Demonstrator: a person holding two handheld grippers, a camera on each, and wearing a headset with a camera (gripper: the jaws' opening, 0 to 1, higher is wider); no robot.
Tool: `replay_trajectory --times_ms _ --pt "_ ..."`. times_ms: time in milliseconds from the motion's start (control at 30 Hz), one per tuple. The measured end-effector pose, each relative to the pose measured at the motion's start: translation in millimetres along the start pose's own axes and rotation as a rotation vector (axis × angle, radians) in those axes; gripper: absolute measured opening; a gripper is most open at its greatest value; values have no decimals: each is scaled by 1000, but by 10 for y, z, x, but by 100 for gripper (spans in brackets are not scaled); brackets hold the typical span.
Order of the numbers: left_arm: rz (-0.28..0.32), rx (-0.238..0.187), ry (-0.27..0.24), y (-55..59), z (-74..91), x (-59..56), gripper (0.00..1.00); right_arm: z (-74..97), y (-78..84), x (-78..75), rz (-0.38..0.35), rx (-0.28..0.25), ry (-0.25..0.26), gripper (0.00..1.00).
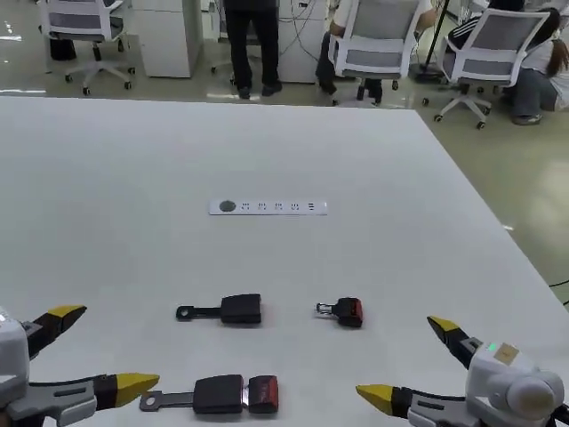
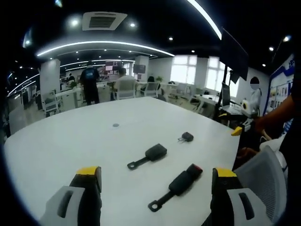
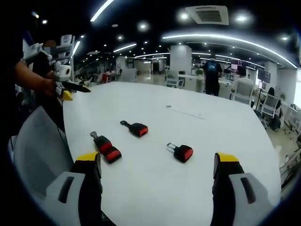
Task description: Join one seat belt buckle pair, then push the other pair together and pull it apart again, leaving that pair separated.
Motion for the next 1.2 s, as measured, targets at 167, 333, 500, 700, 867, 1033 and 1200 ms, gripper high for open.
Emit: replay_trajectory --times_ms 167,333,500,700,867,1033,1200 --pt "10 8 -4 21 4 12 100 49 80 -13 -8 13 6 100" --pt "19 10 1 7 8 34 100 79 89 -10 -15 7 23 100" --pt "16 11 2 -23 -17 32 100 91 99 -16 -14 12 29 100" --pt "22 2 0 -2 -41 81 100 70 56 -5 -13 9 24 100" --pt "28 16 7 3 -43 24 100 53 18 -10 -17 -5 23 100" --pt "38 6 10 8 -55 11 100 41 9 46 -20 -3 16 100" --pt "41 -4 3 -50 -45 -9 99 53 31 61 -18 7 12 100"
Point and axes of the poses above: the centre of the closed fingertips' face, and the gripper's own axes: z roughly backward along the fingers, x roughly to its left, y roughly out of its underside, the point moved 5 cm from there along z, roughly backward along the fingers, and after that the axes turned 6 degrees about -z, right-handed, at the moved point
